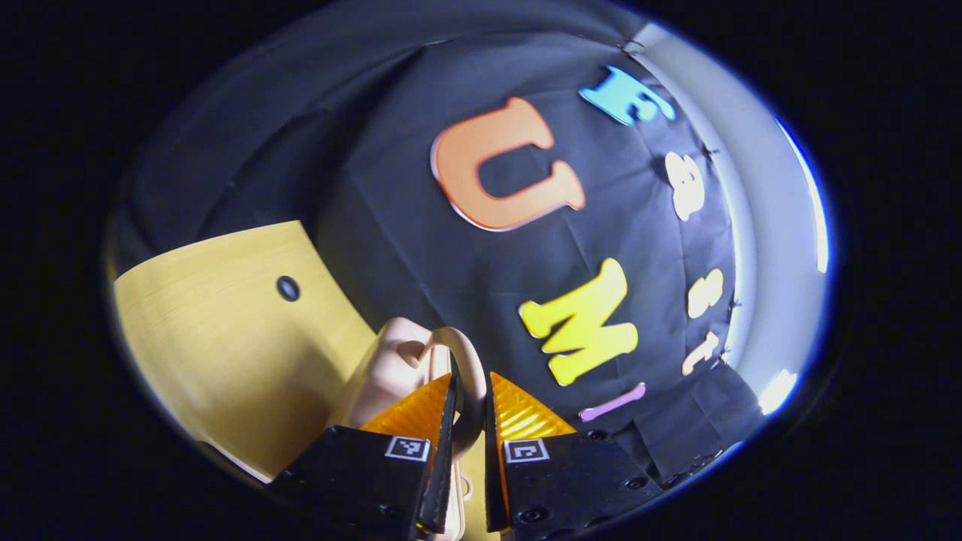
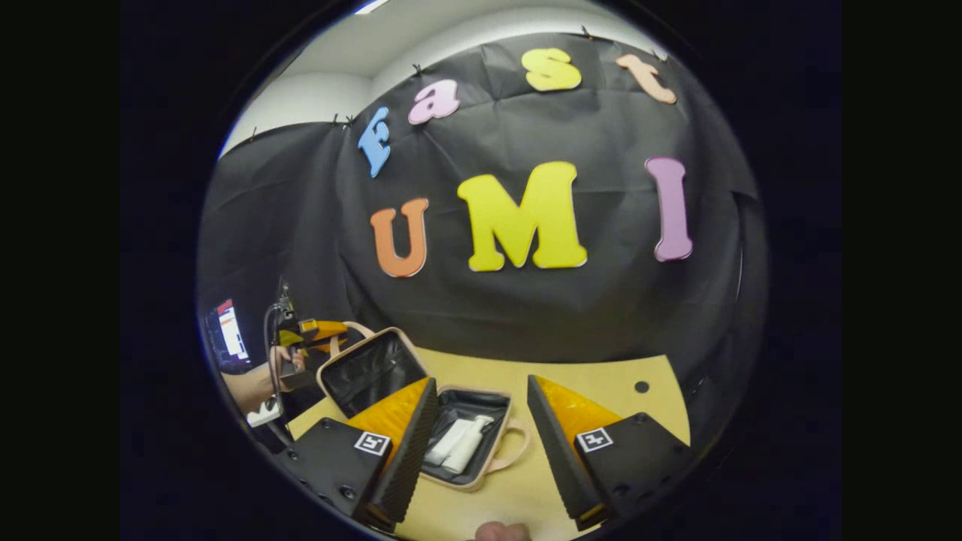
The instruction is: First open the suitcase, pack the skin care products into it, and then close the suitcase.
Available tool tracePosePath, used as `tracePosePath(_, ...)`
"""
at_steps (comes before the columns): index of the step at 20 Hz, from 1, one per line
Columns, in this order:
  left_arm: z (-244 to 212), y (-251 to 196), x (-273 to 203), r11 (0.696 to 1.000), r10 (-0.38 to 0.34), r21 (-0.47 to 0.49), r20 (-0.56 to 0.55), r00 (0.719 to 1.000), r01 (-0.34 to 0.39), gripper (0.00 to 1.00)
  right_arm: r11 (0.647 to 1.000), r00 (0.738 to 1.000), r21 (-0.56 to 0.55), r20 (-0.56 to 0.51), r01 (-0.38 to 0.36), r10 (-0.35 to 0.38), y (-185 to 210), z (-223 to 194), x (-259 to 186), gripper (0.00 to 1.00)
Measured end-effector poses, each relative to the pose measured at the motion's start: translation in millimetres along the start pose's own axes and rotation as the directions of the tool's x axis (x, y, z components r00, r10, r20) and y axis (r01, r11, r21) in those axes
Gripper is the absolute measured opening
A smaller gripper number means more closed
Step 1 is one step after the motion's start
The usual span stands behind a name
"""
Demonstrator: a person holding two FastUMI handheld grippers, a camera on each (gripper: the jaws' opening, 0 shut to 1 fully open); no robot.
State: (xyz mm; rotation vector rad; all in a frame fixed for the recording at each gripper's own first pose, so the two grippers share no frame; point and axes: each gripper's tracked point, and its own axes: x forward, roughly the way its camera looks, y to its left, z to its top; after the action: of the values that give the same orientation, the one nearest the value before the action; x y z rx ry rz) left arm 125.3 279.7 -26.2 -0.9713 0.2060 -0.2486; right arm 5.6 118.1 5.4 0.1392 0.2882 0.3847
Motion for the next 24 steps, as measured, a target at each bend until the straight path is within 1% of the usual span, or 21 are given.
tracePosePath(1, -13, -18, 6, 0.999, -0.003, 0.045, -0.008, 1.0, 0.004, 0.22, 1.0, 1.0, 0.016, 0.014, 0.009, -0.01, -4, 2, -5, 0.71)
tracePosePath(3, -47, -54, 22, 0.992, -0.011, 0.126, -0.035, 0.999, 0.016, 0.22, 0.998, 0.999, 0.047, 0.031, 0.033, -0.034, -17, 6, -15, 0.72)
tracePosePath(6, -113, -95, 44, 0.967, -0.024, 0.247, -0.123, 0.992, 0.055, 0.21, 0.995, 0.995, 0.059, 0.045, 0.086, -0.088, -42, 7, -34, 0.72)
tracePosePath(8, -160, -104, 67, 0.946, -0.017, 0.315, -0.189, 0.982, 0.077, 0.19, 0.989, 0.99, 0.074, 0.052, 0.126, -0.13, -62, 12, -48, 0.72)
tracePosePath(10, -202, -101, 85, 0.915, 0.004, 0.393, -0.225, 0.974, 0.087, 0.18, 0.981, 0.982, 0.084, 0.055, 0.176, -0.181, -87, 16, -66, 0.72)
tracePosePath(12, -224, -102, 93, 0.89, 0.047, 0.449, -0.262, 0.964, 0.079, 0.16, 0.97, 0.972, 0.091, 0.053, 0.225, -0.23, -110, 15, -85, 0.72)
tracePosePath(13, -232, -100, 93, 0.867, 0.075, 0.493, -0.275, 0.959, 0.073, 0.15, 0.964, 0.965, 0.088, 0.051, 0.253, -0.258, -122, 14, -94, 0.72)
tracePosePath(14, -244, -96, 94, 0.837, 0.107, 0.544, -0.285, 0.953, 0.069, 0.13, 0.956, 0.957, 0.084, 0.05, 0.28, -0.284, -132, 14, -94, 0.72)
tracePosePath(16, -268, -85, 93, 0.779, 0.165, 0.623, -0.309, 0.937, 0.068, 0.13, 0.941, 0.942, 0.084, 0.044, 0.327, -0.332, -153, 12, -107, 0.72)
tracePosePath(17, -276, -78, 90, 0.759, 0.201, 0.648, -0.319, 0.926, 0.059, 0.13, 0.934, 0.936, 0.088, 0.039, 0.346, -0.351, -160, 11, -112, 0.72)
tracePosePath(18, -284, -69, 93, 0.741, 0.244, 0.671, -0.327, 0.913, 0.042, 0.13, 0.927, 0.93, 0.093, 0.035, 0.362, -0.366, -169, 10, -117, 0.7)
tracePosePath(19, -291, -55, 91, 0.726, 0.28, 0.687, -0.335, 0.899, 0.031, 0.13, 0.921, 0.924, 0.1, 0.035, 0.376, -0.381, -176, 9, -122, 0.72)
tracePosePath(20, -301, -46, 93, 0.707, 0.314, 0.707, -0.342, 0.886, 0.022, 0.13, 0.915, 0.919, 0.106, 0.037, 0.388, -0.394, -182, 9, -127, 0.72)
tracePosePath(22, -312, -32, 91, 0.673, 0.369, 0.74, -0.354, 0.859, 0.016, 0.13, 0.904, 0.909, 0.117, 0.03, 0.41, -0.416, -193, 4, -134, 0.71)
tracePosePath(24, -323, -24, 90, 0.644, 0.399, 0.765, -0.352, 0.847, 0.014, 0.13, 0.896, 0.902, 0.13, 0.024, 0.425, -0.432, -203, -1, -140, 0.71)
